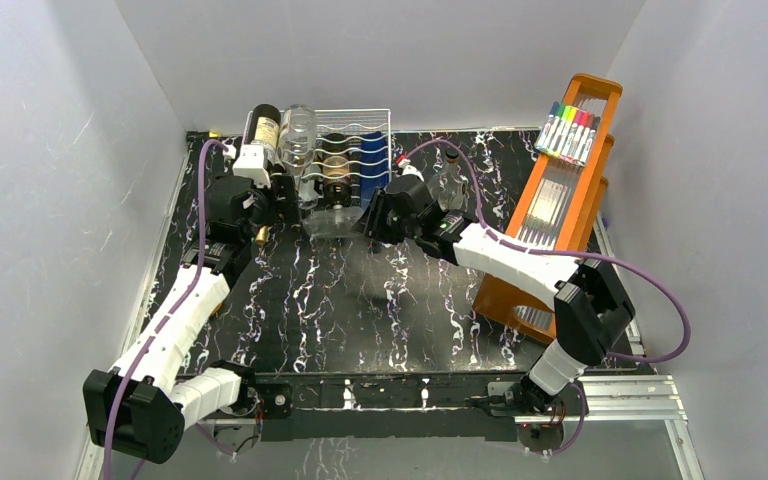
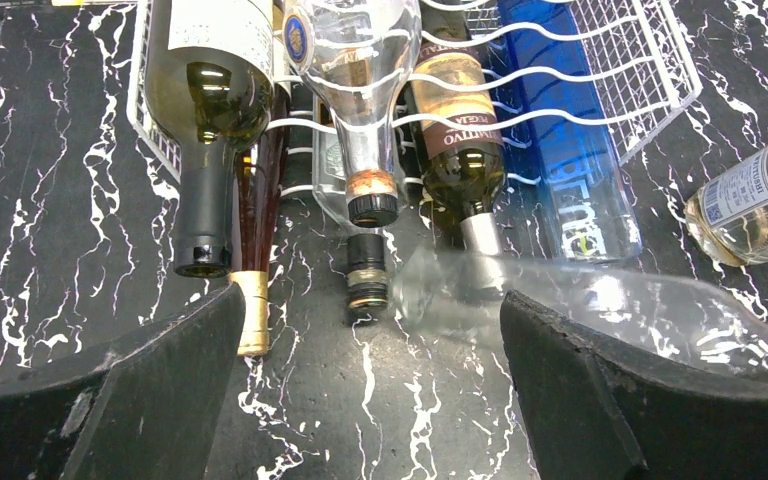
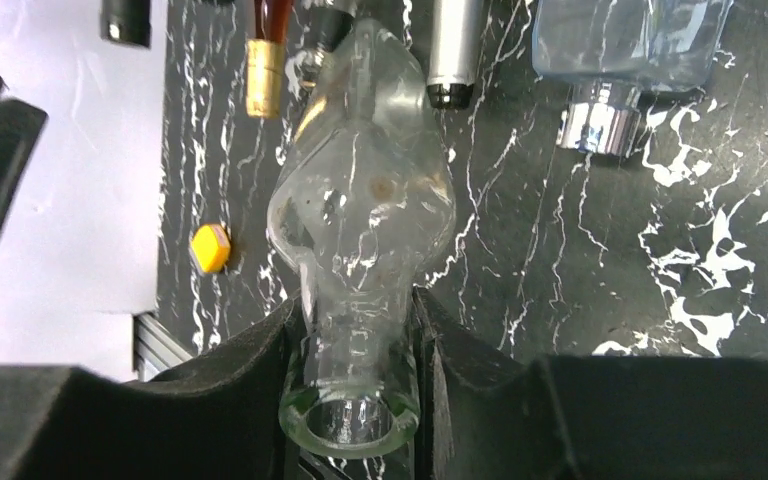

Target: Take the wine bottle off the wine rack

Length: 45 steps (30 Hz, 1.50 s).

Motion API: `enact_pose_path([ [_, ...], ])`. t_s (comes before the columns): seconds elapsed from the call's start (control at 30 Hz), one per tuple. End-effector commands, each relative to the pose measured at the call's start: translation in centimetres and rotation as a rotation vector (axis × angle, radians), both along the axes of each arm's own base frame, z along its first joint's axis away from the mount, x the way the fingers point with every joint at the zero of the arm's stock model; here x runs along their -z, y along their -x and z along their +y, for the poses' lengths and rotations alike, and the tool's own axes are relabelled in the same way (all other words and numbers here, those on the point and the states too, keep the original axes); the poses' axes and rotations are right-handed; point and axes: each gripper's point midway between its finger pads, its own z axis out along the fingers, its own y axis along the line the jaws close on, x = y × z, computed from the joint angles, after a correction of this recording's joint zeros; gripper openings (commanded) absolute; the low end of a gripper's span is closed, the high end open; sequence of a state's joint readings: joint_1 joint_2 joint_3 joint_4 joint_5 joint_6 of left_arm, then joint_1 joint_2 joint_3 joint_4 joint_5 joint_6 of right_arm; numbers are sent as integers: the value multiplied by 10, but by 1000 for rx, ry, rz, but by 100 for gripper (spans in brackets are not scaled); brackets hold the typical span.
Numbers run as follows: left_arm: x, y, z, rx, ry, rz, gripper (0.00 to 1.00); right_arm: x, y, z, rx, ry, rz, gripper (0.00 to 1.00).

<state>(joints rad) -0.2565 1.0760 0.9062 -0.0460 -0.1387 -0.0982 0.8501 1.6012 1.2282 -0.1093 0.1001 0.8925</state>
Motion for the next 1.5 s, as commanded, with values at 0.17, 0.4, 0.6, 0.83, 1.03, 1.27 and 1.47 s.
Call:
enact_pose_path([
  [0.17, -4, -1, -21, 110, 45, -6, 98, -17, 11, -2, -178, 39, -131, 0],
  [0.4, 4, 30, -105, 667, 139, -19, 98, 5, 13, -13, -280, 153, -248, 0],
  [0.6, 12, 77, -130, 988, 105, -93, 98, 10, 15, -29, -355, 250, -322, 0],
  [0.83, 45, 101, -156, 1139, -139, -223, 98, 9, 38, -53, -546, 211, -330, 0],
  [1.03, 71, 73, -198, 1290, -253, -158, 98, 15, 47, -62, -608, 180, -303, 0],
  [1.27, 93, 67, -217, 1346, -271, -163, 66, 12, 51, -57, -633, 156, -262, 0],
  [1.47, 71, 67, -217, 1282, -252, -259, 38, 2, 43, -57, -527, 133, -206, 34],
])
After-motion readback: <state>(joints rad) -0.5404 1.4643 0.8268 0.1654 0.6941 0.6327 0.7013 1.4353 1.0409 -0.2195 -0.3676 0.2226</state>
